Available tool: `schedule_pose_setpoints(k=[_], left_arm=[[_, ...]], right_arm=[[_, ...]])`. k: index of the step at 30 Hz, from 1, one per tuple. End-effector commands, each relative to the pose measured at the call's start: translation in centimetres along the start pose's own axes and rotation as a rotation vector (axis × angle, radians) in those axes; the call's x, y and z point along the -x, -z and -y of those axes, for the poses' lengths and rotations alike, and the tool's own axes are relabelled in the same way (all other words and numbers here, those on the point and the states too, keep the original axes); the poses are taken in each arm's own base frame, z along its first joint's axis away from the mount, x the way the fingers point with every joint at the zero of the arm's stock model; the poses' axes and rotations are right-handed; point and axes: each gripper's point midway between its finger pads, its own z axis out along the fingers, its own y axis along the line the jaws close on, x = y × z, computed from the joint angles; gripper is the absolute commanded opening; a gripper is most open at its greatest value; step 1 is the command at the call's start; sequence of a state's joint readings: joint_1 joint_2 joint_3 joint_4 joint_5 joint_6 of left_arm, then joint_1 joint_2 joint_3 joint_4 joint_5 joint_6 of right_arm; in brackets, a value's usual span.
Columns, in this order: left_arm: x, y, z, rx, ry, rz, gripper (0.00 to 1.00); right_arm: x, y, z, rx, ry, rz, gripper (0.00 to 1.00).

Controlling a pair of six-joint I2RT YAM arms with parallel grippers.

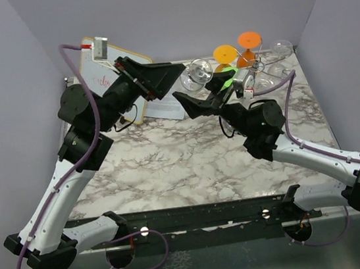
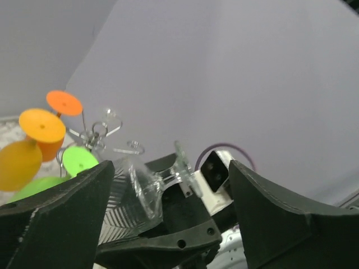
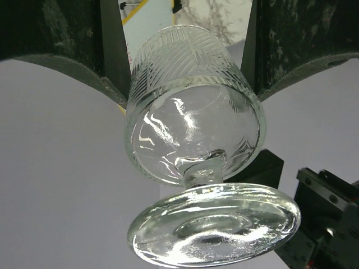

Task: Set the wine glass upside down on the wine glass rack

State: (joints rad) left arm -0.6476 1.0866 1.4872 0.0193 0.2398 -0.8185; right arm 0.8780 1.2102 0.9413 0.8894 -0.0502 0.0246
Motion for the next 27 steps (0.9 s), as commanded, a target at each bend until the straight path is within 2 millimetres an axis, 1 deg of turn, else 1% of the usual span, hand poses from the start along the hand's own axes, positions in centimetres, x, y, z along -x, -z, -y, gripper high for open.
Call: schedule_pose_setpoints(k=[1,3,5,9,11,12,13,15,17,18,19,22,27], left_arm=[[-4.1,0.3,-0.8,-0.002,0.045,-0.205,0.77],[-4.5,0.0,-0.6,-0.015,0.062,-0.230,0.74],[-5.2,-0.2,-1.0,-0.005,0.089,-0.258,0.68],[-5.9,-0.6,-1.6,0.004,0.138,-0.272,0.47],[-6.1,-0.6,-2.3,0.037,0.134,-0.271,0.44],[-6.0,-0.5,-2.6,0.054,0.127,-0.259,0.44],[-6.0,-0.5,-3.0,0.066,0.125,-0.252,0.47],[-6.3,-0.3,-3.5,0.079,0.122,-0.248,0.56],[-6.0,-0.1,-3.9,0.111,0.090,-0.239,0.66],[-5.7,0.0,-4.0,0.121,0.072,-0.234,0.68],[-5.2,0.1,-3.9,0.129,0.056,-0.222,0.70],[-4.8,0.5,-3.7,0.131,0.038,-0.202,0.76],[-5.2,1.1,-3.6,0.125,0.026,-0.228,0.81]], right_arm=[[2.6,-0.6,-0.4,0.042,0.143,0.100,0.08],[2.2,-0.7,-0.4,0.048,0.170,0.087,0.07],[1.9,-0.9,-0.5,0.059,0.197,0.077,0.07],[1.2,-1.0,-0.2,0.053,0.235,0.055,0.07],[0.9,-1.1,0.1,0.042,0.244,0.044,0.07],[0.8,-1.1,0.1,0.039,0.244,0.041,0.07],[0.7,-1.0,0.2,0.037,0.237,0.036,0.07],[0.5,-0.9,0.1,0.034,0.217,0.034,0.06],[0.3,-0.8,0.1,0.032,0.196,0.036,0.05],[0.2,-0.8,0.1,0.032,0.193,0.031,0.05],[0.0,-0.7,0.1,0.032,0.190,0.027,0.05],[-0.3,-0.5,0.2,0.029,0.197,0.018,0.05],[-1.2,-0.4,0.4,0.021,0.217,0.000,0.05]])
